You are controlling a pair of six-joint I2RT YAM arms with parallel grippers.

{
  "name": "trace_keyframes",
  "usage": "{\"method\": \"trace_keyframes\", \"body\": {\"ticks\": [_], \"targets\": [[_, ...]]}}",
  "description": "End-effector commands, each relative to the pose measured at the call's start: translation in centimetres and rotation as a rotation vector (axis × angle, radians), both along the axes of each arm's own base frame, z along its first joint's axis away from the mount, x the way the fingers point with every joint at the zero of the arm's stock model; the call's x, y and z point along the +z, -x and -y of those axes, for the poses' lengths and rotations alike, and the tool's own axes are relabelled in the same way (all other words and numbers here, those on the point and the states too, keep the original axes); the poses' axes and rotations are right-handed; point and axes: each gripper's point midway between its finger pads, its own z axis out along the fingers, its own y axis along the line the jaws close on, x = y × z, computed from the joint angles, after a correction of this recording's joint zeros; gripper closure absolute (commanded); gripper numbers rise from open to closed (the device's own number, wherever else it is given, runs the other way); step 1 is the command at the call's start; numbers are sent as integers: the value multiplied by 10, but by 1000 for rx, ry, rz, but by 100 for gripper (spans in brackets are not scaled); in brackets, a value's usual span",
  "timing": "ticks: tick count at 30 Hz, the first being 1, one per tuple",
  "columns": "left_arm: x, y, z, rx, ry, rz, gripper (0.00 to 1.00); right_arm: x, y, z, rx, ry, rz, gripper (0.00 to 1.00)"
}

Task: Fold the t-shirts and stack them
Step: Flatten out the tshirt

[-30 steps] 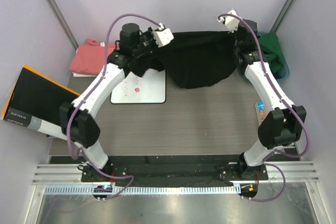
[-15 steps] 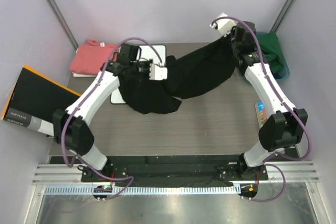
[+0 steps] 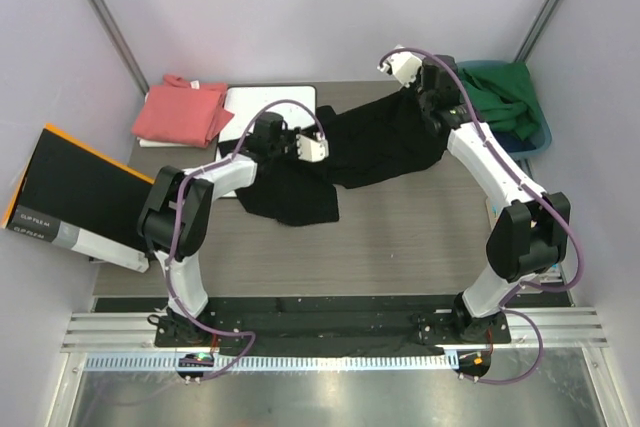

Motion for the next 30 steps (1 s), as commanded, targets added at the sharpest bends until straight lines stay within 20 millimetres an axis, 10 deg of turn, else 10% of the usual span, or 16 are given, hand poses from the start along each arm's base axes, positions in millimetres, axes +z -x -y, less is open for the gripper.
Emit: {"method": "trace_keyframes", "body": {"ticks": [1,3,4,6,11,20,30], "targets": [[115,-59,-4,155,127,414,100,26,-10,20,-134,17,150,99],[106,-67,-4,200,110,426,87,24,-14,18,-142,17,156,99],[104,-68,-7,226,90,432,32,22,-15,17,-143,17,153,99],[102,-68,-3,236,93,465,0,20,-16,14,-138,19,149,99],[101,-38,4,171,140,409,0,7,-13,14,-138,35,119,99],[129,117,68,-189,404,-233,9,-26,-8,15,-116,78,46,99],[45,110,95,-5,359,-455,23,-37,-14,10,-101,66,25,99]]}}
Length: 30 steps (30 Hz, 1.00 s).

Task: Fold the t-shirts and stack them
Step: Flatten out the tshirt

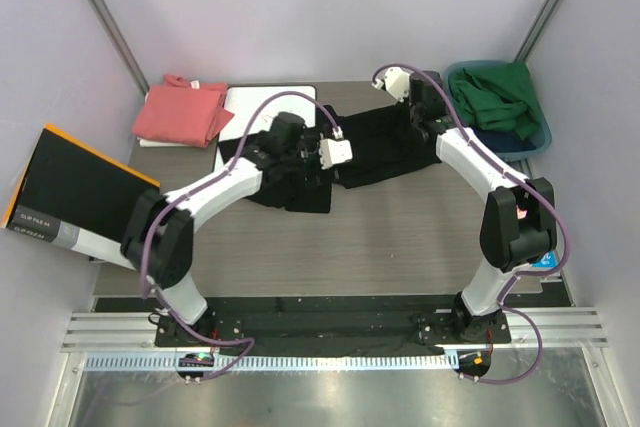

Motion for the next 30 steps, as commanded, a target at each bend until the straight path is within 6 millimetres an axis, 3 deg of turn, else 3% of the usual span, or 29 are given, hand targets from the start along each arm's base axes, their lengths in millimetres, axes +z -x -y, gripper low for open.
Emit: {"method": "trace_keyframes", "body": {"ticks": [1,7,12,16,30], "targets": [[-50,2,-1,107,-56,-196,23,18,-7,-3,4,-25,65,99],[-82,8,5,169,-110,-252,23,13,-14,-6,9,-33,59,99],[-80,12,13,181,-79,-317,21,15,-17,-8,9,-34,64,99],[-83,33,12,167,-97,-419,22,17,-18,-8,16,-23,66,99],[-126,52,-2,249,-218,-577,26,7,-15,-6,2,-36,53,99]]}}
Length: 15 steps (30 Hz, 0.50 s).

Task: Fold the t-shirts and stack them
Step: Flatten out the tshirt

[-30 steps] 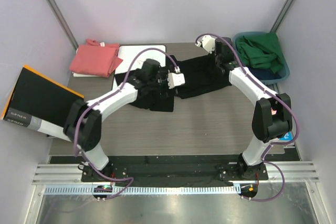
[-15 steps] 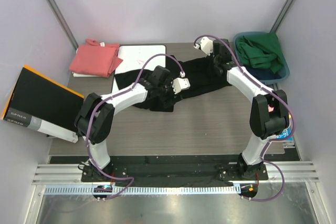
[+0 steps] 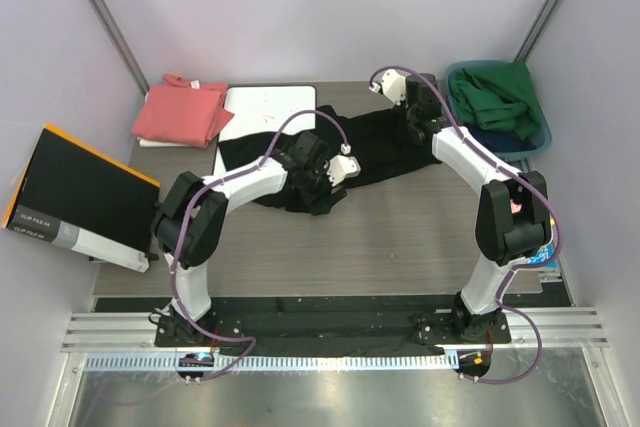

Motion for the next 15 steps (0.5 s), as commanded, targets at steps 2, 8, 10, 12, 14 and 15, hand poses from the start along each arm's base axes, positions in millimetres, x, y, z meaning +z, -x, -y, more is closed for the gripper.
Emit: {"method": "trace_keyframes", "body": {"ticks": [2,8,10,12,14,15], "targets": [[-1,7,6,5,-6,-61,26,27,-7,-2,-11,-41,92,99],[-7,9,9,10,-8,-89,26,25,-6,-1,-16,-42,91,99],[-12,11,11,8,-14,-107,26,23,-5,-1,-20,-41,87,99],[-13,9,13,9,-15,-108,27,23,-4,1,-24,-41,90,99],[-17,8,15,11,-17,-114,27,23,-4,1,-26,-40,90,99],[-17,8,17,12,-18,-115,27,22,-4,1,-25,-39,90,99]]}}
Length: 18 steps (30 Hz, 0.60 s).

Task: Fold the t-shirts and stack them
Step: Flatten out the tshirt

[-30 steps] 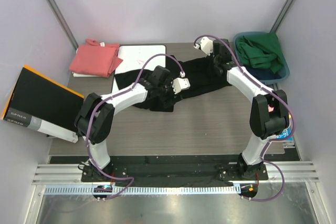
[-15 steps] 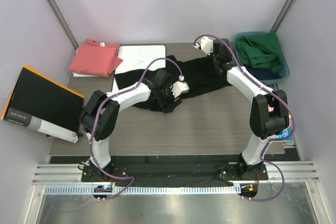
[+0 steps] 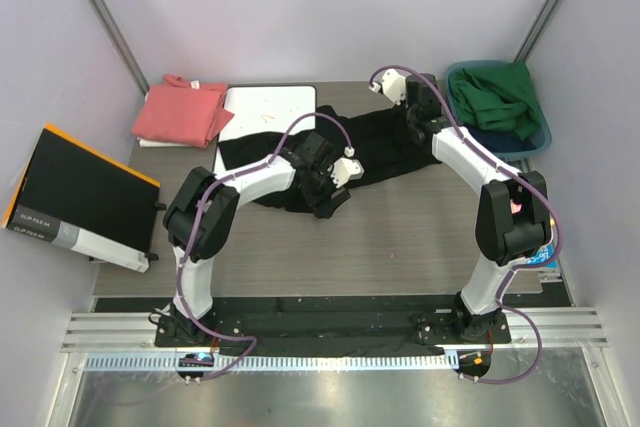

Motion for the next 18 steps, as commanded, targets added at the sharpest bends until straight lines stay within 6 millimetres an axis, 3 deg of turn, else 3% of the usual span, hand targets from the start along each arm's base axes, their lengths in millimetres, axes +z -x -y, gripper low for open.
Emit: {"method": "trace_keyframes", "body": {"ticks": [1,10,18], "targets": [[3,0,12,-2,19,-21,27,23,-4,1,-22,-34,87,99],[-17,-2,3,12,-56,-30,37,25,-3,2,-28,-35,95,99],[-33,4,-1,9,-106,-62,57,28,-4,2,-24,-35,103,99]]}}
